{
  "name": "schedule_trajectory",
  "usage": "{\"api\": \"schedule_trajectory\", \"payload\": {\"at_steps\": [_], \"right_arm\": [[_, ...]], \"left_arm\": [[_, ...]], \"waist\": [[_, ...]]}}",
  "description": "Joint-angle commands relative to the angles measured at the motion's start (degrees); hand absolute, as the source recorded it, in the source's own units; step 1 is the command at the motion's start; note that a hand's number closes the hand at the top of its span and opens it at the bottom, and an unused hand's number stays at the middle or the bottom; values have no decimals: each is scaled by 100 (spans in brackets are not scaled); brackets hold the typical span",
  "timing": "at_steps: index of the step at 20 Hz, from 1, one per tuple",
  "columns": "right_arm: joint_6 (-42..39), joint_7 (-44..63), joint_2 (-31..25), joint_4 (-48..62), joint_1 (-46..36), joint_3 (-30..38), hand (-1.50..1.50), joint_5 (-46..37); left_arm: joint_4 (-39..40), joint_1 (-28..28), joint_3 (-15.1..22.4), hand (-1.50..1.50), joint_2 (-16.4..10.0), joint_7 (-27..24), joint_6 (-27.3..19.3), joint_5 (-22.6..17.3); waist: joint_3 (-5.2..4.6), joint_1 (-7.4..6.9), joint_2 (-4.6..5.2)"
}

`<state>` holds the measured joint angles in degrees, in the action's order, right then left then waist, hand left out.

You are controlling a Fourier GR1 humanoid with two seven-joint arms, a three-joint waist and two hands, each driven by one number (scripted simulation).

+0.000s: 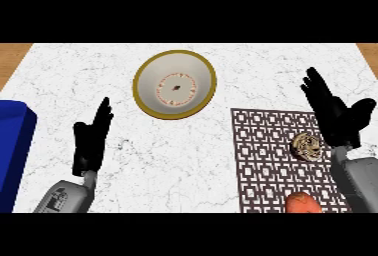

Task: Pick the cupcake from the placemat and place it in the bowl

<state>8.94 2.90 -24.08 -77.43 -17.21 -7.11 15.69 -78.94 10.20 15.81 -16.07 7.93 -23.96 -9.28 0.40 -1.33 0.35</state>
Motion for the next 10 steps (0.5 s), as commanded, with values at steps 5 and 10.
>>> {"api": "schedule_trajectory", "payload": {"at_steps": [5, 10], "right_arm": [[-1543, -402, 880, -1201, -588, -719, -150, 1025], [525, -1385, 529, -1813, 243, -822, -150, -1372]], "left_arm": [[-704, 550, -709, 0, -588, -635, 217, -79], [-848, 269, -1278, 0, -872, -991, 645, -578]], "waist": [[-30, -138, -125], [-49, 216, -111]]}}
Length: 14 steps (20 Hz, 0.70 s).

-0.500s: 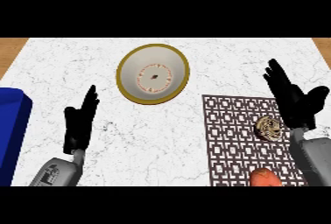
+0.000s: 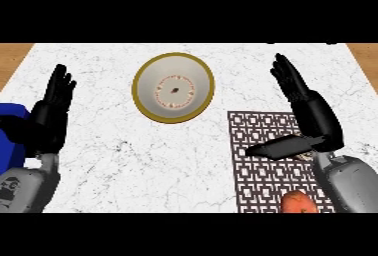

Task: Pick the cupcake from the placemat and place it in the bowl

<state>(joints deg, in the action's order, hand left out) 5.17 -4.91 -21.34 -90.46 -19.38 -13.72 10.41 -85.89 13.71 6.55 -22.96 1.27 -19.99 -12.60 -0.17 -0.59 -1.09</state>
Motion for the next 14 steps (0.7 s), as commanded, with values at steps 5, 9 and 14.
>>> {"api": "schedule_trajectory", "payload": {"at_steps": [5, 9, 14], "right_arm": [[737, -1135, -173, -1451, 1656, -570, -150, -1493], [733, -142, -1128, -2722, 2300, -397, -150, -2076], [143, 1478, -2156, -3726, 2396, 598, -150, -1824]], "left_arm": [[-177, -280, -934, 0, -572, -364, 932, -737], [70, -147, -964, 0, -453, -402, 816, -677], [-32, -416, -973, 0, -443, -565, 960, -643]], "waist": [[15, 101, 83], [4, 245, 67], [1, 201, 63]]}}
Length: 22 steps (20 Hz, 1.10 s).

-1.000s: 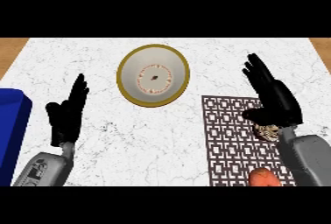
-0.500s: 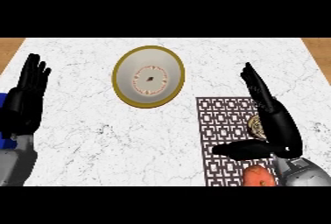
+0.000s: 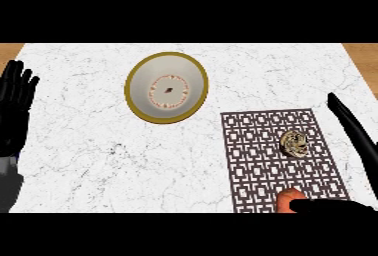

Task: Pick the cupcake from the placemat and place it in the bowl

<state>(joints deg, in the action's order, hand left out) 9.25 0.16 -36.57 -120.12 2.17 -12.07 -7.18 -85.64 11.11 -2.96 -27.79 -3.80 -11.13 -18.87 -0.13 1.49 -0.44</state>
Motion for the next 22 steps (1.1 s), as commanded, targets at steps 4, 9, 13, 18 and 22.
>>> {"api": "schedule_trajectory", "payload": {"at_steps": [4, 9, 13, 18, 22], "right_arm": [[-1339, 1745, -1747, -849, 259, 809, -150, 241], [-2533, 1983, -2575, -833, 417, 1504, -150, 1230], [-3040, 2191, -2704, -967, 531, 1223, -150, 981], [-3612, 2242, -2332, -499, 269, 1438, -150, 889], [-3720, 2128, -1763, -63, 8, 1114, -150, 350]], "left_arm": [[-65, 8, -56, 0, -40, 60, 144, -63], [41, -159, -82, 0, 133, -209, 67, 65], [-74, 144, -5, 0, 108, 245, 121, 35], [28, 260, -55, 0, 366, 34, 92, 267], [-141, -117, -256, 0, 305, -5, 401, 200]], "waist": [[-12, -14, 2], [4, -47, 22], [12, -86, 32], [13, -130, 42], [14, -165, 43]]}}
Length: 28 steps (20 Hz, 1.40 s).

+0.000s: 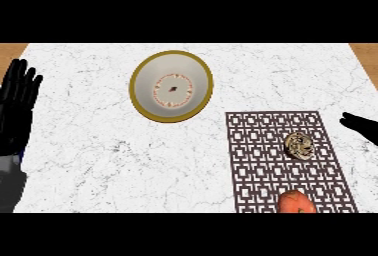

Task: Pick the cupcake from the placemat and place it in the bowl

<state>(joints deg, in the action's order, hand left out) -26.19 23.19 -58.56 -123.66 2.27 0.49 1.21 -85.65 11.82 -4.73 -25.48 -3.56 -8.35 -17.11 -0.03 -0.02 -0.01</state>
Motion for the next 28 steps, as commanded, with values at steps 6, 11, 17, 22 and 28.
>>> {"api": "schedule_trajectory", "payload": {"at_steps": [6, 11, 17, 22, 28], "right_arm": [[-380, -195, 1126, 327, 49, -416, -150, -1255], [-460, -545, 1551, 1451, -536, -694, -150, -1799], [-357, -1321, 1881, 2284, -686, -508, -150, -2454], [-362, -1709, 2283, 2339, -655, -521, -150, -2866], [-485, -2029, 2625, 2642, -847, -511, -150, -3237]], "left_arm": [[-316, 66, 12, 0, 260, 332, -56, 353], [615, 565, -304, 0, 186, -54, 377, 242], [474, 536, -368, 0, 293, 197, 304, 382], [246, 352, -559, 0, 255, 297, 541, 360], [217, 61, -548, 0, 582, -156, 516, 603]], "waist": [[5, 1, -2], [3, -15, 16], [4, -2, 11], [3, 0, 1], [2, 1, -2]]}}
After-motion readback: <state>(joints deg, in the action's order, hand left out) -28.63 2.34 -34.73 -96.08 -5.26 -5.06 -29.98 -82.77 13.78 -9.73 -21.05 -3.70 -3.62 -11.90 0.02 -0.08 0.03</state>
